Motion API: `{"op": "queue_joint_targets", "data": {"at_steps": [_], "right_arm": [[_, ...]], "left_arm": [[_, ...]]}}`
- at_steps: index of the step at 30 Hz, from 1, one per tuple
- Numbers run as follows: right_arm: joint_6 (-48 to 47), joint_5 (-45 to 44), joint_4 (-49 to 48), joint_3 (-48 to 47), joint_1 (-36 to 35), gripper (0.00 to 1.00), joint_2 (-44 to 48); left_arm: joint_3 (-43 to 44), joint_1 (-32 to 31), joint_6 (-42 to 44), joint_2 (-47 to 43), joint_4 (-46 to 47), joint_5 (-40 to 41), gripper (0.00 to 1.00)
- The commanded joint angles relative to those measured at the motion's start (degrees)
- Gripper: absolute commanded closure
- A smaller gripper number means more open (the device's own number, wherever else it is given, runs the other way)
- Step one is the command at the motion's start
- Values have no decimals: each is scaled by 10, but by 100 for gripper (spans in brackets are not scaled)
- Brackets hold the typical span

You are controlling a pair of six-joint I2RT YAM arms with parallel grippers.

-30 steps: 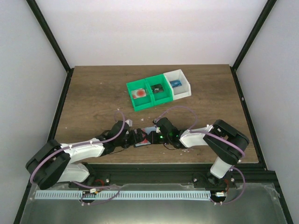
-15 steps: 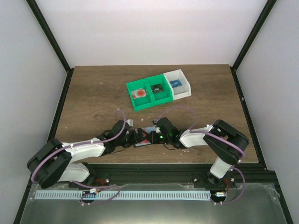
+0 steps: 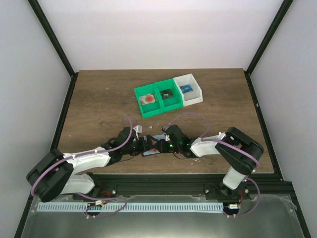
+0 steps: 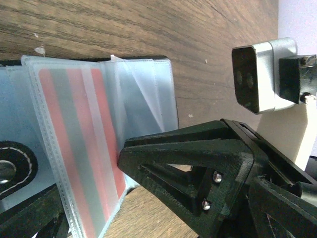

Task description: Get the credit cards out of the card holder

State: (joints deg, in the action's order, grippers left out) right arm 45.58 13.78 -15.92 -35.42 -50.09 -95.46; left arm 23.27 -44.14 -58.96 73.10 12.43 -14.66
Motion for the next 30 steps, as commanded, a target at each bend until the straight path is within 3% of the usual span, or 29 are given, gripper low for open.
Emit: {"op": "queue_joint_targets", "data": {"at_steps": [1,7,14,19,30], "right_arm": [[3,12,38,17,-18,86,-25],[4,12,38,17,-19,86,-23],[4,7,42,20,-19,86,-17],[4,6,42,21,-19,86,-17],[4,5,45,23,-19,86,-11]], "left_arm": [[20,-4,8,-9,19,-13,3],[25,-5,14,-1,17,-14,4],[60,-4,37,-57,-128,72,4],[31,-4,3,-68,-100,41,4],[33,-5,7,-5,-94,30,4]]}}
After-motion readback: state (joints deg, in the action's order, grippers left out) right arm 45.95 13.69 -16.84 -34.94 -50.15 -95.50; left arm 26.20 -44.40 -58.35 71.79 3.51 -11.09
